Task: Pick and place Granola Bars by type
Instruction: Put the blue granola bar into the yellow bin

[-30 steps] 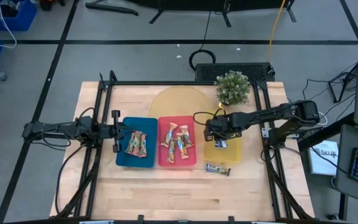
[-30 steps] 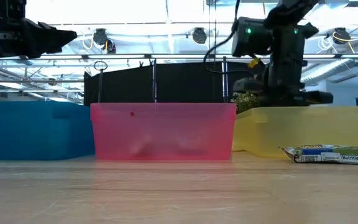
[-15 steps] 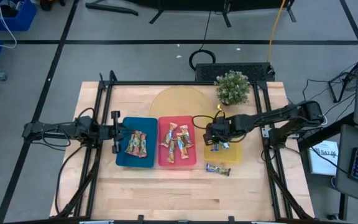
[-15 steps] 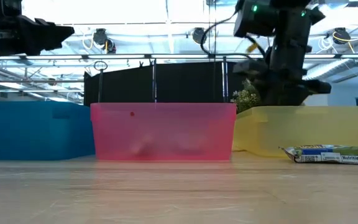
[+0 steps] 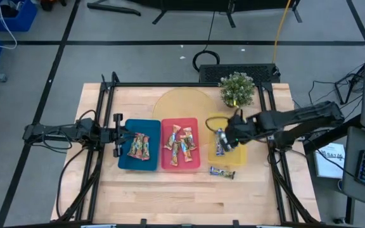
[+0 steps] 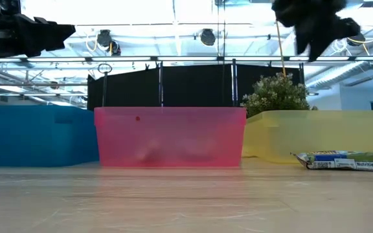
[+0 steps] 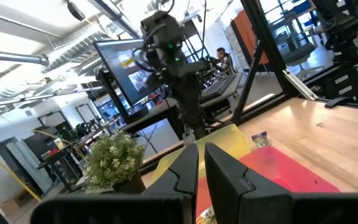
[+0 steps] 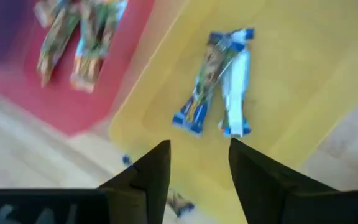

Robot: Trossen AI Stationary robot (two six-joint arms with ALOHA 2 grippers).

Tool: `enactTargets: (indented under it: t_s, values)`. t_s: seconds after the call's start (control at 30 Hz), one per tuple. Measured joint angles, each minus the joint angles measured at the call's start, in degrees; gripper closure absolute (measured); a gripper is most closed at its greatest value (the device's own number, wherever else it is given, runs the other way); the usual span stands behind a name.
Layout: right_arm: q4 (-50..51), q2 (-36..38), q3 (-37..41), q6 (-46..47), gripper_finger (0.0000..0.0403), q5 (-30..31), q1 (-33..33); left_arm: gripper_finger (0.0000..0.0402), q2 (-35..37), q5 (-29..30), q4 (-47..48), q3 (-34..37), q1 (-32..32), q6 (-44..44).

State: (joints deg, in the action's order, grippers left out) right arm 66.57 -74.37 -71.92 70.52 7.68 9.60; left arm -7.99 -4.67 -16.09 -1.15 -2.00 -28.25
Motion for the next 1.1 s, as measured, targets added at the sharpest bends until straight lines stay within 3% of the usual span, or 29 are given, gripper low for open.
enactTargets:
  t_s: [0.17, 0.23, 0.37, 0.43, 0.7, 0.97, 1.1]
  values:
    - [-2.9, -1.8, 3.6, 4.2, 0.0263, -6.7, 7.2, 0.0364, 0.0, 0.0, 0.7, 0.0, 0.0, 0.5]
    - [-10.2, -4.3, 4.1, 4.9, 0.0267, -3.8, 11.1, 0.0364, 0.0, 0.0, 1.4, 0.0, 0.0, 0.3]
    - [-29.6, -11.2, 4.0, -2.5, 0.028, 5.8, 17.3, 0.0364, 0.0, 0.0, 1.5, 0.0, 0.0, 0.5]
    - [-34.2, -14.7, 3.3, -5.4, 0.0295, 7.5, 19.4, 0.0364, 0.0, 0.1, 1.5, 0.0, 0.0, 1.4]
    - [-19.8, -27.2, -4.4, -8.7, 0.0394, 2.8, 26.0, 0.0364, 0.0, 0.1, 1.6, 0.0, 0.0, 2.9]
    - [-17.6, -30.7, -7.0, -18.6, 0.0402, 2.7, 29.3, 0.0364, 0.0, 0.2, 1.9, 0.0, 0.0, 2.9]
    - [-19.3, -30.3, -7.0, -19.2, 0.0385, 2.8, 29.3, 0.0364, 0.0, 0.2, 3.2, 0.0, 0.0, 3.0]
